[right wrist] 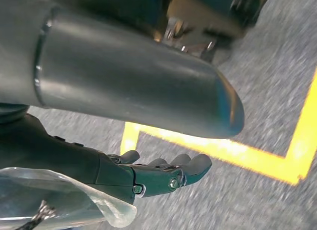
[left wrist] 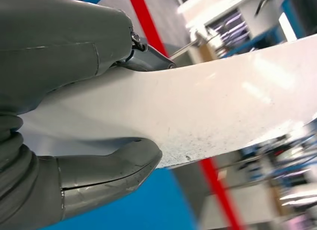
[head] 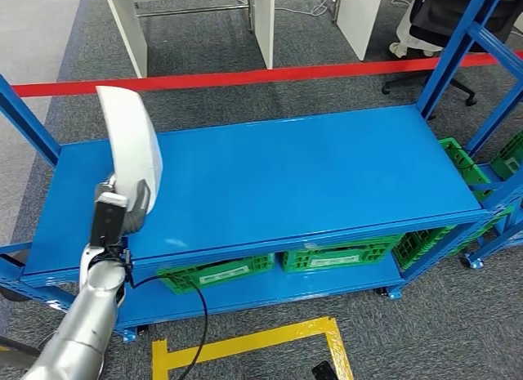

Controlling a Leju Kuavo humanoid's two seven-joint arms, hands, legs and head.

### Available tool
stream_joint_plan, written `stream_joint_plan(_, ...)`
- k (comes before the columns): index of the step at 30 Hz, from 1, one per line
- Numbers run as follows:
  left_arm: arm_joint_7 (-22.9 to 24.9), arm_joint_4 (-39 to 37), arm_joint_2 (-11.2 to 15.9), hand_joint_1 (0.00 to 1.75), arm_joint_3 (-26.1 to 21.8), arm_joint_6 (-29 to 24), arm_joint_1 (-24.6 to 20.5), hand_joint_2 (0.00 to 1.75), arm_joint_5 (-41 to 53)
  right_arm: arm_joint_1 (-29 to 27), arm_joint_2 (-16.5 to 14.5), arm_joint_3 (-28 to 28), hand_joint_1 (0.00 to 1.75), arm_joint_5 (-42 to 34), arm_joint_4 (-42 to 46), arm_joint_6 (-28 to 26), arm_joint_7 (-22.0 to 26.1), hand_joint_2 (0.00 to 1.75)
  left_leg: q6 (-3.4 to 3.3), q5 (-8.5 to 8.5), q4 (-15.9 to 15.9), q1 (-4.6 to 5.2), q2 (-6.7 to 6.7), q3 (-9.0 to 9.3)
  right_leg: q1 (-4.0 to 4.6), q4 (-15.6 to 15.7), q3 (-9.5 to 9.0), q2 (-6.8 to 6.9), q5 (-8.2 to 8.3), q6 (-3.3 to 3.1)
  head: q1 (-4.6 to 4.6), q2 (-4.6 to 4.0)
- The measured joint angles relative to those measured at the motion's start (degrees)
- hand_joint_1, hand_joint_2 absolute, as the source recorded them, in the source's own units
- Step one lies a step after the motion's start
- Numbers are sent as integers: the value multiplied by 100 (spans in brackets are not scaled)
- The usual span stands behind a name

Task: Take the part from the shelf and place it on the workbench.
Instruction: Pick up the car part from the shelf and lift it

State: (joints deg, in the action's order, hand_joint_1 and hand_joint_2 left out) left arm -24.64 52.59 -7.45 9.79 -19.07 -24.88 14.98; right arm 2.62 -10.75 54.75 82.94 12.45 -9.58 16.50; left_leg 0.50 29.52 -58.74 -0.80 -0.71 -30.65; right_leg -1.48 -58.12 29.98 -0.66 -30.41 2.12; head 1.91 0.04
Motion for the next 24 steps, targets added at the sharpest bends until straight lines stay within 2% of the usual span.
stream_joint_plan(4,-300,982,-8,175,41,-202,449,175,-388,-26,38,121,0,-223,-5,461,351,0,0,0,1,0,0,0,0,0,0,1,-1,0,-1,0)
stream_joint_plan(9,-563,2144,47,175,199,-602,994,175,-312,-76,76,271,0,-409,-6,801,494,0,0,0,1,0,0,-1,0,0,-1,2,-1,0,1,0)
stream_joint_plan(15,-771,3047,163,175,285,-943,1463,175,-125,-98,85,414,0,-550,-6,941,536,0,-1,0,2,0,2,-1,0,0,-2,-1,-1,1,1,0)
stream_joint_plan(21,-936,4213,522,175,296,-1121,2218,175,80,-148,85,538,0,-649,-5,887,662,0,-3,3,3,0,2,-1,0,1,-1,2,-6,2,-1,1)
stream_joint_plan(24,-1040,4633,629,175,243,-1066,2567,175,31,-163,85,584,0,-680,-3,833,729,0,-30,24,-20,11,1,-4,-18,14,-5,5,-5,13,-2,1)
